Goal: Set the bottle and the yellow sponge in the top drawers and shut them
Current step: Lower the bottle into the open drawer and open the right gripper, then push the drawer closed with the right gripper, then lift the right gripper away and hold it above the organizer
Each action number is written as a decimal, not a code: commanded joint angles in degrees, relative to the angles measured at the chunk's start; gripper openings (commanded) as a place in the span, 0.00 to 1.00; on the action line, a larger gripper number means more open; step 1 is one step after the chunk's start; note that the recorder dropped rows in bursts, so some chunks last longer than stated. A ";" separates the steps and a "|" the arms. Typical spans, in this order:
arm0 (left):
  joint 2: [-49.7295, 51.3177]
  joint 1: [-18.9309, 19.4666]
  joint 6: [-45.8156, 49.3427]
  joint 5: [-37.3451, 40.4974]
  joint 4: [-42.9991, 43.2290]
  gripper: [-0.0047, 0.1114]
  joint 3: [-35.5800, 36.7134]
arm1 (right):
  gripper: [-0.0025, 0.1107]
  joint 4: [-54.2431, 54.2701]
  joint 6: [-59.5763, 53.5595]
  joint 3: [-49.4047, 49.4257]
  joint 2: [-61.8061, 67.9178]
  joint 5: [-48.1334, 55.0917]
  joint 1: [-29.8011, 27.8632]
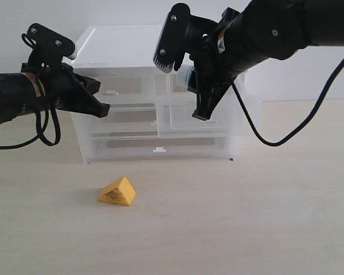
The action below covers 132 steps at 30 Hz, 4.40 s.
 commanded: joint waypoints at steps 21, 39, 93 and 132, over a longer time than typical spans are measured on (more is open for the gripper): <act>-0.65 0.13 0.20 0.13 -0.55 0.07 -0.49 | 0.46 -0.68 3.82 -0.32 -0.21 -1.42 0.05; -0.65 0.13 0.20 0.17 -0.55 0.07 -0.49 | 0.46 0.56 46.69 -7.02 -7.91 23.55 -0.05; -0.65 0.13 0.20 0.28 -0.55 0.07 -0.49 | 0.46 -9.43 70.74 7.58 0.69 3.71 2.87; -0.65 0.13 0.12 0.06 -0.68 0.07 -0.49 | 0.46 6.13 54.50 -8.71 6.33 12.06 -2.32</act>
